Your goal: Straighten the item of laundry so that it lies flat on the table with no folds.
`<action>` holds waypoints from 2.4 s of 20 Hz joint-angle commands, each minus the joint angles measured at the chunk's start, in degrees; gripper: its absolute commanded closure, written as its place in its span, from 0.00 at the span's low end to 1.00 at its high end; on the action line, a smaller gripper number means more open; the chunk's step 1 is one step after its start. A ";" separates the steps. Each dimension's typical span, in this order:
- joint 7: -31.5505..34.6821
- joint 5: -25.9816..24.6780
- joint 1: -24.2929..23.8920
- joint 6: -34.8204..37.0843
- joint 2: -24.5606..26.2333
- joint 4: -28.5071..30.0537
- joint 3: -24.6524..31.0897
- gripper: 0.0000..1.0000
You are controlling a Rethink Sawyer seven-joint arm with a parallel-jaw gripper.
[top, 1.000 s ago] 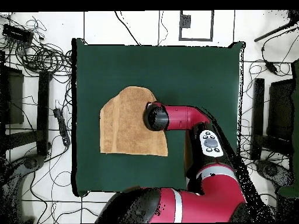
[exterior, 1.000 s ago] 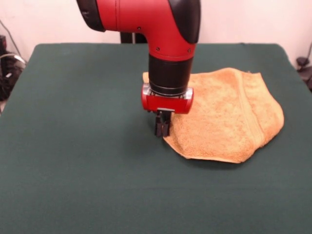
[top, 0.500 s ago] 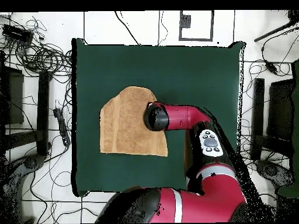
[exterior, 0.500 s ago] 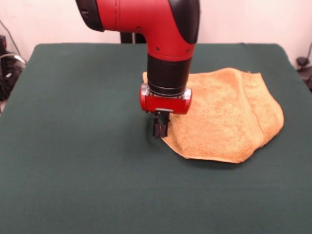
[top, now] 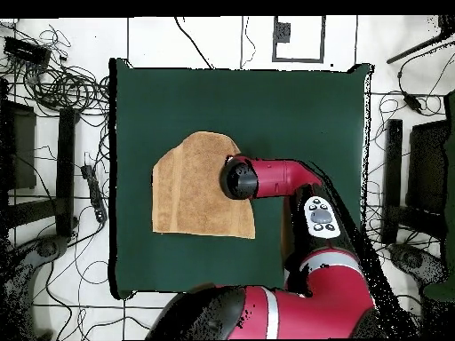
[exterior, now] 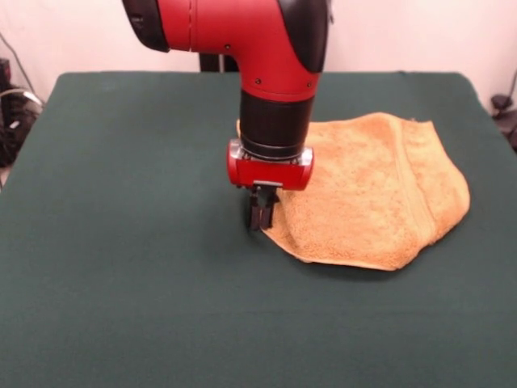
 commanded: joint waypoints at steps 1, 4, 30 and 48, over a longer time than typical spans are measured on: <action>0.14 -4.96 -0.93 -1.78 4.38 -1.02 -1.17 1.00; -0.28 -5.56 -1.21 -1.61 4.42 -1.22 -0.94 1.00; -2.81 -9.93 -3.07 2.39 2.20 -1.26 -0.53 1.00; -8.35 -12.00 -7.76 8.70 -2.03 0.42 1.40 1.00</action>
